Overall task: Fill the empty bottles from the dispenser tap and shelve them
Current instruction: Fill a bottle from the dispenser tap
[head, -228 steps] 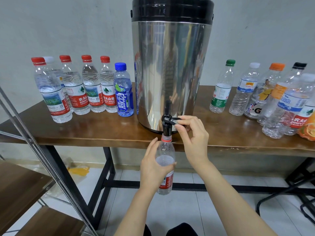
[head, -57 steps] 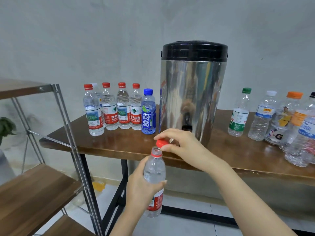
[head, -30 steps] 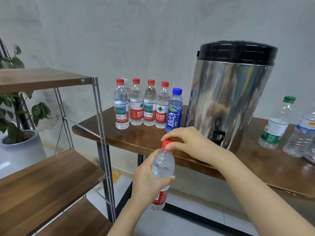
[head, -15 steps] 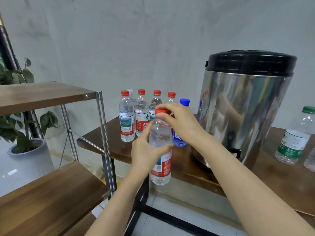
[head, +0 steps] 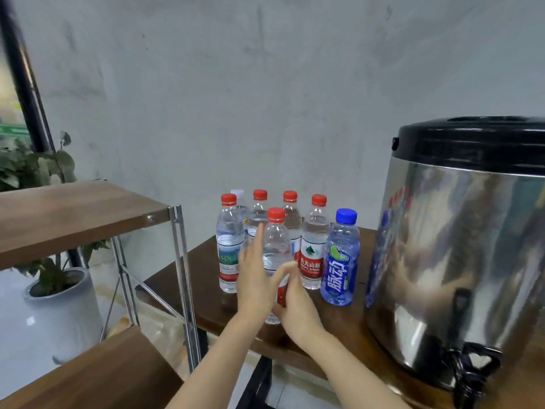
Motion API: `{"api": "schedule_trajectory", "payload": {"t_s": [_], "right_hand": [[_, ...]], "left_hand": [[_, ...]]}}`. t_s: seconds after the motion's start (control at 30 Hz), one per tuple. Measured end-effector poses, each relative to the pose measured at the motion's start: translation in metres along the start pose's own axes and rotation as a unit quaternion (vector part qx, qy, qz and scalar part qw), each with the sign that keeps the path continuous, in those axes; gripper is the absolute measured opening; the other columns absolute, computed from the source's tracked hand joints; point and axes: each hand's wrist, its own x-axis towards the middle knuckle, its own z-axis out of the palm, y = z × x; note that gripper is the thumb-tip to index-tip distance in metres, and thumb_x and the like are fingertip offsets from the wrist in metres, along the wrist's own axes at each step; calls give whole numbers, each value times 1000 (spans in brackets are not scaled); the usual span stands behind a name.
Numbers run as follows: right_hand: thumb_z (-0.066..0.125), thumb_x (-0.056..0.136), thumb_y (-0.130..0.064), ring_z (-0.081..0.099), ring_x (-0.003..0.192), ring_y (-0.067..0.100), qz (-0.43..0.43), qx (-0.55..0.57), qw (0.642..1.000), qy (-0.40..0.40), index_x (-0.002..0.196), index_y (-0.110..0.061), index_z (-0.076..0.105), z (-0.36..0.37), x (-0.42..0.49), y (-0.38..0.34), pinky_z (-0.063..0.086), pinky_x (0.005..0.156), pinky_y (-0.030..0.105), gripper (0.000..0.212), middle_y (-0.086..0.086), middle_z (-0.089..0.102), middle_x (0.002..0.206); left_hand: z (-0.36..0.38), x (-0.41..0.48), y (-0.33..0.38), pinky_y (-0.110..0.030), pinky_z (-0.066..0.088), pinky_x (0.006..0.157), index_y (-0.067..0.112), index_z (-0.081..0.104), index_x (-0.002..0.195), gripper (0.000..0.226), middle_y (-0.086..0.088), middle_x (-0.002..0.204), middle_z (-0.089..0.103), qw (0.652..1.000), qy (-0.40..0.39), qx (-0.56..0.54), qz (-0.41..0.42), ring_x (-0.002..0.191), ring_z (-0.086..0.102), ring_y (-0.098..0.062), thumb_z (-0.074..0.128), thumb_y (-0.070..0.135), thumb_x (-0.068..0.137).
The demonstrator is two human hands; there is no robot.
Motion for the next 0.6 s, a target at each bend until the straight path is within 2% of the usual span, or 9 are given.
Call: {"api": "schedule_trajectory", "payload": {"t_s": [0.07,0.13,0.17,0.27,0.4,0.6], "right_hand": [[51,92,-45,48,132,16,23,34,999,27,151,-44,-11,10,8,-2,47,104,38,86,-4,33,157],[59,94,-34,49,130,15,25,-18,998,61,154,-36,-9,16,19,-3,48,102,32,90,-2,34,156],[64,93,-29,47,133,15,25,-50,995,77,155,-32,-6,19,24,-3,46,102,32,93,-2,33,157],[71,88,-30,43,137,14,30,-72,992,97,154,-28,4,24,37,-5,42,105,33,94,-4,34,156],[72,87,-29,45,135,14,40,-59,994,79,154,-28,11,23,47,-6,42,105,32,90,-5,41,150],[71,88,-28,45,135,15,33,-53,996,58,153,-31,10,23,55,-5,42,106,34,89,-5,38,152]], "left_hand": [[3,-4,-15,-40,12,122,41,-8,154,103,12,165,-8,999,33,29,5,152,-6,-10,56,66,78],[4,-8,-35,-42,-4,122,40,-30,147,112,9,158,-31,996,43,48,-66,149,-22,-13,43,79,72],[4,-9,-43,-45,-8,122,40,-35,142,113,7,156,-36,992,38,44,-111,148,-24,-18,39,82,69],[6,-9,-61,-46,-10,119,42,-35,138,107,3,160,-31,984,13,-2,-176,150,-19,-24,38,79,70],[11,-5,-71,-45,-6,123,38,-35,140,102,1,162,-27,983,6,2,-185,151,-17,-22,38,72,77],[16,0,-76,-45,-2,123,35,-30,148,105,4,163,-23,981,15,6,-195,151,-15,-21,41,69,78]]}}
